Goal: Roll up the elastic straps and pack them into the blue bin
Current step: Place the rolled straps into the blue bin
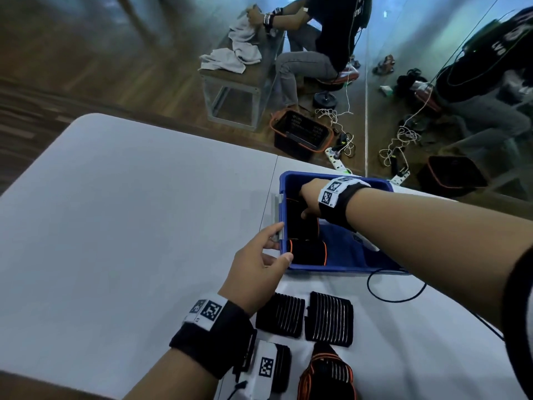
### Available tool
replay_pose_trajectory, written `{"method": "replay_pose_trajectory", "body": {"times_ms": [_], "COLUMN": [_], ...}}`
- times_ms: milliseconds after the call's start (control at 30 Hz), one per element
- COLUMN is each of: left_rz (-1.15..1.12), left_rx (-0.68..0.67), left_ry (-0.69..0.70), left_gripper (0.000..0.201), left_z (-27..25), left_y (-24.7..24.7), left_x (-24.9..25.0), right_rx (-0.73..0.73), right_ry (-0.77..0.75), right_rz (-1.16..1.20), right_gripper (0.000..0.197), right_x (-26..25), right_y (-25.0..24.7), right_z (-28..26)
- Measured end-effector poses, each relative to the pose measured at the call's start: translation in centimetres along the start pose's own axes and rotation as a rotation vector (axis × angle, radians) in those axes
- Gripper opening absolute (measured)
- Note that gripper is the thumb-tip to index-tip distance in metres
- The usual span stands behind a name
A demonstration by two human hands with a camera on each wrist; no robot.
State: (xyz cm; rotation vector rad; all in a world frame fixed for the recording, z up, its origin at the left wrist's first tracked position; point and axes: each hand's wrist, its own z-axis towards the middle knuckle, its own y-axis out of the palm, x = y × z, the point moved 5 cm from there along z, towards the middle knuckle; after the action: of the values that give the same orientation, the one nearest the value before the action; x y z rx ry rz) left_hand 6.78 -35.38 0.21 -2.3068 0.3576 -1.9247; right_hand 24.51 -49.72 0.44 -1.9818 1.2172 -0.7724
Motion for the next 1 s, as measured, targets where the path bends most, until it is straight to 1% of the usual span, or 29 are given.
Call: {"method": "replay_pose_trajectory", "body": {"times_ms": [67, 167, 233, 333, 433, 500, 567, 633, 700, 767, 800, 867, 933, 1000], "left_rz": [0.007, 0.017, 0.026, 0.023, 0.017, 0.019, 0.023, 0.027, 0.032, 0.027, 0.023, 0.019, 0.017, 0.018], "left_rx": [0.006, 0.013, 0.015, 0.014, 0.007, 0.008, 0.010, 0.011, 0.012, 0.019, 0.021, 0.024, 0.023, 0.023], "left_ry": [0.002, 0.020, 0.027, 0.018, 0.007, 0.013, 0.018, 0.014, 0.014, 0.009, 0.003, -0.003, -0.008, -0.011], "left_gripper": [0.053, 0.053, 0.053, 0.054, 0.054, 0.053, 0.053, 0.052, 0.052, 0.051, 0.051, 0.051, 0.051, 0.051], "left_z": [0.0, 0.0, -0.1, -0.2, -0.2, -0.2, -0.2, -0.1, 0.0, 0.0, 0.0, -0.1, -0.2, -0.3], "left_y": [0.0, 0.0, 0.0, 0.0, 0.1, 0.2, 0.2, 0.3, 0.4, 0.4, 0.4, 0.4, 0.4, 0.5], "left_x": [0.1, 0.2, 0.2, 0.1, 0.1, 0.2, 0.2, 0.1, 0.0, -0.1, 0.0, 0.1, 0.4, 0.8], "right_rx": [0.043, 0.099, 0.146, 0.209, 0.292, 0.311, 0.288, 0.219, 0.114, 0.053, 0.052, 0.067, 0.071, 0.061], "right_ry": [-0.003, -0.004, 0.009, 0.022, -0.051, -0.107, -0.147, -0.161, -0.151, -0.125, -0.107, -0.072, -0.049, -0.046], "right_rz": [-0.034, -0.059, -0.028, 0.080, 0.226, 0.351, 0.465, 0.565, 0.639, 0.641, 0.622, 0.601, 0.621, 0.638], "right_gripper": [0.033, 0.039, 0.041, 0.036, 0.033, 0.031, 0.025, 0.019, 0.015, 0.018, 0.022, 0.038, 0.058, 0.073], "right_x": [0.0, 0.1, 0.5, 1.6, 2.6, 2.8, 2.8, 2.8, 2.5, 2.2, 2.1, 1.8, 1.3, 0.8], "right_y": [-0.4, -1.6, -2.7, -4.1, -4.4, -3.6, -1.7, 1.5, 5.6, 9.9, 11.9, 15.2, 17.1, 17.9], "right_z": [-0.4, -1.5, -2.6, -5.2, -9.9, -14.1, -18.1, -20.9, -21.9, -21.5, -20.9, -19.4, -18.1, -17.1]}}
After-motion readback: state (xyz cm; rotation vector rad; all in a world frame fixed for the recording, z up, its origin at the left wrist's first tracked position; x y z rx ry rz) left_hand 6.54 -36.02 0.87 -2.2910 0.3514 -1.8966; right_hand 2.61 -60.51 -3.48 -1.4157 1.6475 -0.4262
